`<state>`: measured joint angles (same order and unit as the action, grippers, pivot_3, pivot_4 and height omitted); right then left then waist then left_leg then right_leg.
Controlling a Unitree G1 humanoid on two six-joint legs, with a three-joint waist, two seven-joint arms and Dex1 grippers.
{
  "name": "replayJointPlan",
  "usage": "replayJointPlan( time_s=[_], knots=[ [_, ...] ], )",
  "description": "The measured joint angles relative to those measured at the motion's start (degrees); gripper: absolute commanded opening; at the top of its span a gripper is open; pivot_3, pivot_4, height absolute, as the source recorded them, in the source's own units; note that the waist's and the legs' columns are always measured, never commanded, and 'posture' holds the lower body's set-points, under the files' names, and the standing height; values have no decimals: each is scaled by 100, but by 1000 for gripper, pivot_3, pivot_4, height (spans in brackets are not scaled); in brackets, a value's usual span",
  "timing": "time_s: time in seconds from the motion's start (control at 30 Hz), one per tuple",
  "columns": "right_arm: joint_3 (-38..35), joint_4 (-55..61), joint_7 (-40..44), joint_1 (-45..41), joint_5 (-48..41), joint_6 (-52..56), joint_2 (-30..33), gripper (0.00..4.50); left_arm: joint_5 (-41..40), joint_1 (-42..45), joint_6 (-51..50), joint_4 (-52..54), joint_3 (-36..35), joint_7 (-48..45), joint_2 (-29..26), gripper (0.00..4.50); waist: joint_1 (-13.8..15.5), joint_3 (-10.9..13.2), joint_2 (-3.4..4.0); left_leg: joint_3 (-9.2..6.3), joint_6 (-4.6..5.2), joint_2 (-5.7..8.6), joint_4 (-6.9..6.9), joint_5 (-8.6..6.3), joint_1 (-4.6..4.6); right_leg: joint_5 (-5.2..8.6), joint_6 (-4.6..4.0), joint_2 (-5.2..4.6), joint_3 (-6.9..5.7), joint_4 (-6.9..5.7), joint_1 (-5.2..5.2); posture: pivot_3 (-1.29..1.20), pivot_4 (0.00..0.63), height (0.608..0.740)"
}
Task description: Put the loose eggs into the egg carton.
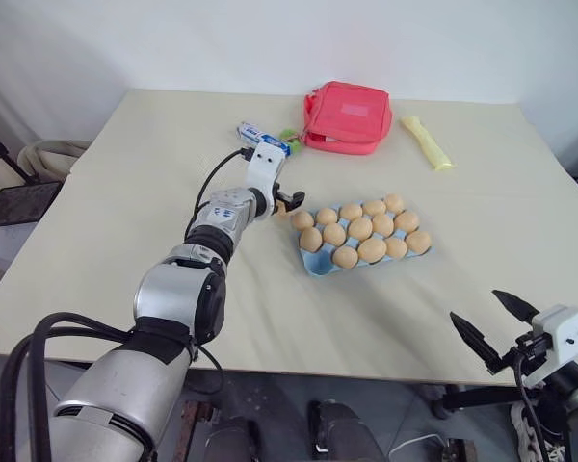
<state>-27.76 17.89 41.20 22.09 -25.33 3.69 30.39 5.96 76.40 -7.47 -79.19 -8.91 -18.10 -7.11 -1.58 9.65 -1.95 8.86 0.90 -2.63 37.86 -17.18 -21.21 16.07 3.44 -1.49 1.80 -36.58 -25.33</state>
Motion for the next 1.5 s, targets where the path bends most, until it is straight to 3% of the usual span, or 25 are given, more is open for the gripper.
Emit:
replayJointPlan(
  time_s=[0.63,1.03,1.5],
  knots=[
    [0,18,-39,-16,-4,21,2,4500,114,192,-559,-17,4,487,210,4463,-2,2,-3,-3,-1,0,0,-1,-1,0,0,0,0,1,0,0,150,740],
    [-11,110,-76,58,-41,69,25,4500,78,134,98,37,-14,572,-41,4463,1,1,-3,-2,-1,0,0,-1,-1,0,0,-2,1,1,0,0,150,740],
    [-8,-9,63,-282,-55,211,217,4500,-83,-607,570,212,-7,794,75,4463,12,1,-3,-1,1,1,0,0,-2,-1,1,-3,2,0,0,0,150,740]
  ],
)
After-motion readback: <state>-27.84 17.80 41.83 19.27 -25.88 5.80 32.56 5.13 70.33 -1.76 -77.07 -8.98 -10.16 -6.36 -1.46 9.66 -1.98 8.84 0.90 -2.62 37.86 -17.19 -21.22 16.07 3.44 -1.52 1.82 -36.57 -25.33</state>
